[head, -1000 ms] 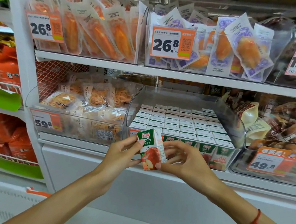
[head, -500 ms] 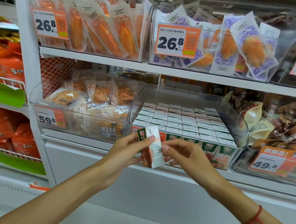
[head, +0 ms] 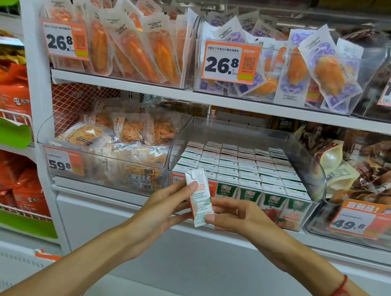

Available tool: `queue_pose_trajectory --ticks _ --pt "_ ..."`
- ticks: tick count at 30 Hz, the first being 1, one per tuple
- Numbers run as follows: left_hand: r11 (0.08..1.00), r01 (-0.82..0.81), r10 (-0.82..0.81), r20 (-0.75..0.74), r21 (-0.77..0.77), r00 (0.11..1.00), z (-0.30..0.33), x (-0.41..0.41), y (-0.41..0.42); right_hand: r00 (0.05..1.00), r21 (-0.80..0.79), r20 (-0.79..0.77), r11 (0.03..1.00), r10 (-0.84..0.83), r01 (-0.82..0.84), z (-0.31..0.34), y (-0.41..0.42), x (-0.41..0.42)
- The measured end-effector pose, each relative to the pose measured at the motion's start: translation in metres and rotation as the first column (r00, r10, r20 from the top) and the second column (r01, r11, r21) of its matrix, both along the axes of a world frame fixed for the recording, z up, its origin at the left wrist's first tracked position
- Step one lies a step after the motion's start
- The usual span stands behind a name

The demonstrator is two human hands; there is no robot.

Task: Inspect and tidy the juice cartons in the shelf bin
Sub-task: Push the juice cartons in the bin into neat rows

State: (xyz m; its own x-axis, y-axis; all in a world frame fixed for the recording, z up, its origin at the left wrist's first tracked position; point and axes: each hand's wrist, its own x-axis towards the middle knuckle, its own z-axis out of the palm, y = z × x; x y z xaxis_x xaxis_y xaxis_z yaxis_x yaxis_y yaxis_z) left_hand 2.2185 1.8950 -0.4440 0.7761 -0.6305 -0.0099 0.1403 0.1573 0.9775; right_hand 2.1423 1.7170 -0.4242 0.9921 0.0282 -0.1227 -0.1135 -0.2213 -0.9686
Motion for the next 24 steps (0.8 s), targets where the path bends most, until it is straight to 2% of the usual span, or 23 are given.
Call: queue_pose_trajectory --ticks 4,8,12,15,17,20,24 --pt "0.994 -0.066 0.059 0.082 0.086 0.995 -0.001 -0.004 -0.001 0.995 -0.062 0.037 0.993 -0.097 0.099 -0.001 -0.003 0.000" --pt "0.979 -0.175 0.167 0.081 0.102 0.983 -0.004 -0.006 -0.001 0.973 -0.137 0.133 0.969 -0.188 0.206 -0.006 -0.002 0.001" --pt "0.972 -0.219 0.217 0.026 0.084 0.976 -0.007 -0.011 -0.006 0.915 -0.394 0.332 0.848 -0.229 0.355 -0.017 0.005 0.003" --pt "0.966 -0.247 0.245 0.037 0.077 0.969 -0.008 -0.012 -0.010 0.896 -0.430 0.392 0.820 -0.209 0.379 -0.023 0.012 0.003" --pt "0.964 -0.256 0.255 0.023 0.077 0.967 -0.006 -0.009 -0.008 0.918 -0.404 0.351 0.854 -0.186 0.328 -0.022 0.012 0.004" --pt "0.981 -0.174 0.175 -0.002 0.090 0.985 -0.002 -0.003 0.000 0.952 -0.194 0.254 0.955 -0.173 0.225 -0.013 0.006 0.007" --pt "0.995 -0.077 0.077 0.000 0.063 0.997 0.002 -0.001 0.005 0.981 -0.101 0.161 0.987 -0.110 0.128 -0.008 -0.004 0.008"
